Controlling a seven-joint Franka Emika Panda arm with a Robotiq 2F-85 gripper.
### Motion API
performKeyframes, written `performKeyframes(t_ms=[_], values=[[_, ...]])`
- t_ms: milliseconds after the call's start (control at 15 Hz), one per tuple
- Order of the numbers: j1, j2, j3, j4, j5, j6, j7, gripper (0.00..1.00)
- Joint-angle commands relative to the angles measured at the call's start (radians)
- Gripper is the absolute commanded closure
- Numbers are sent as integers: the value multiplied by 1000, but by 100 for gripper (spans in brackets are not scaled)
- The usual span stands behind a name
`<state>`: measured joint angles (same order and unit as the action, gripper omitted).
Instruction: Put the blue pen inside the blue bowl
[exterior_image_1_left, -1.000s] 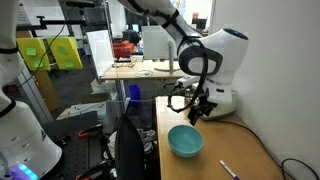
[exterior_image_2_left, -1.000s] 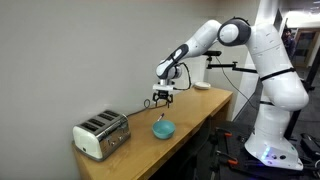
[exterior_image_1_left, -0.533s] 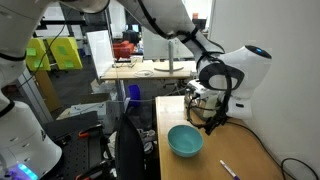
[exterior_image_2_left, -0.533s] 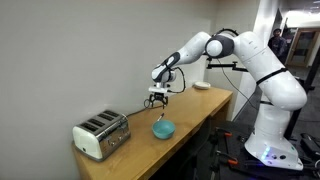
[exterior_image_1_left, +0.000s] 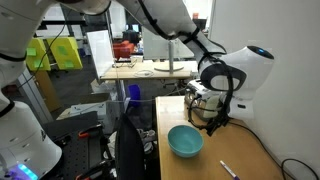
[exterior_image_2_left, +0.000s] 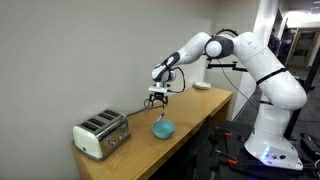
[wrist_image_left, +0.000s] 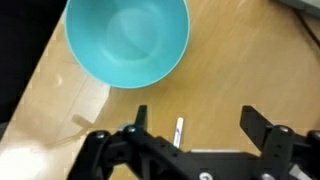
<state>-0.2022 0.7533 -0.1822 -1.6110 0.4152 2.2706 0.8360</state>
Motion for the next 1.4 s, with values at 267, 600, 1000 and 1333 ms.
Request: performKeyframes(t_ms=[267,600,1000,1333], values=[[-58,183,-34,159,44,108,74,0],[-80,328,-40,292,25,116,90,0],[-87,444,-40,397,18,107,172,22],[-96,488,-43,456,9,102,205,51]])
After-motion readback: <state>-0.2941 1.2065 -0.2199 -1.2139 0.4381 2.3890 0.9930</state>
